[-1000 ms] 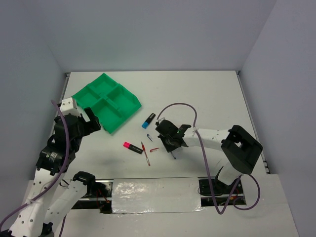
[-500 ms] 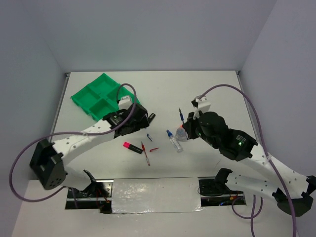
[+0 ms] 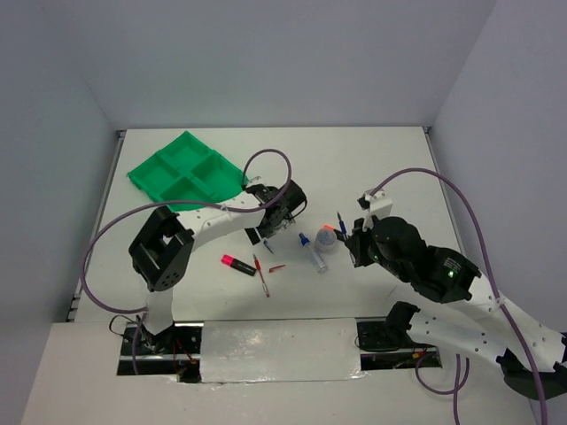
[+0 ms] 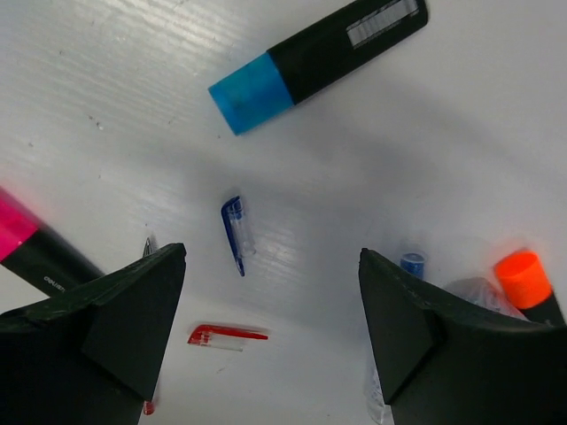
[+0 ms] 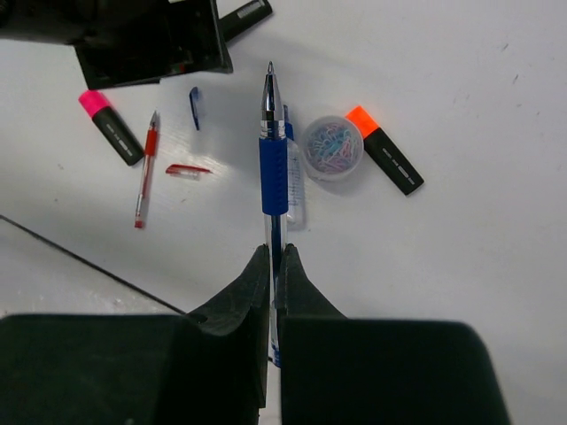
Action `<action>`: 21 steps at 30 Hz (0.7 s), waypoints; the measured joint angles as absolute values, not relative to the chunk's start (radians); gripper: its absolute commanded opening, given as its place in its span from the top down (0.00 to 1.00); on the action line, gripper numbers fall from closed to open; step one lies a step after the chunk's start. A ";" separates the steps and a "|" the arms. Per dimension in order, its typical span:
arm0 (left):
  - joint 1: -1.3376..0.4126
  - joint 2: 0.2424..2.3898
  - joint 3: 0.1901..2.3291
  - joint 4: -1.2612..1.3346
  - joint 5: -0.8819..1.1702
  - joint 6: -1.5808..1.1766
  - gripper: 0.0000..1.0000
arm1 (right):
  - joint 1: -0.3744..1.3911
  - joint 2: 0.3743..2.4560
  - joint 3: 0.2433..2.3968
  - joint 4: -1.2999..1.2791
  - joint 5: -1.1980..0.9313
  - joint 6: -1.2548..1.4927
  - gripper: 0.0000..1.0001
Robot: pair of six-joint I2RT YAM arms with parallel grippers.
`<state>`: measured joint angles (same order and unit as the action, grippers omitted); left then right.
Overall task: Sort the stationery into containers
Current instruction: Close the pen cap on the pen.
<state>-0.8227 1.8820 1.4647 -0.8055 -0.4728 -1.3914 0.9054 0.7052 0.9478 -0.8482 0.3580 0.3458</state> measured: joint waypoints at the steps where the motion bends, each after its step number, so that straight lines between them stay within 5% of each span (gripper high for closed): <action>1: -0.827 1.895 1.466 -0.816 -0.470 -1.401 0.10 | 0.905 0.698 0.948 -0.848 0.353 0.343 1.00; 4: -0.844 1.922 1.466 -0.838 -0.459 -1.431 0.22 | 0.905 0.681 0.948 -0.848 0.339 0.335 1.00; 21: -0.863 2.013 1.478 -0.890 -0.448 -1.496 0.28 | 0.905 0.688 0.947 -0.847 0.294 0.312 1.00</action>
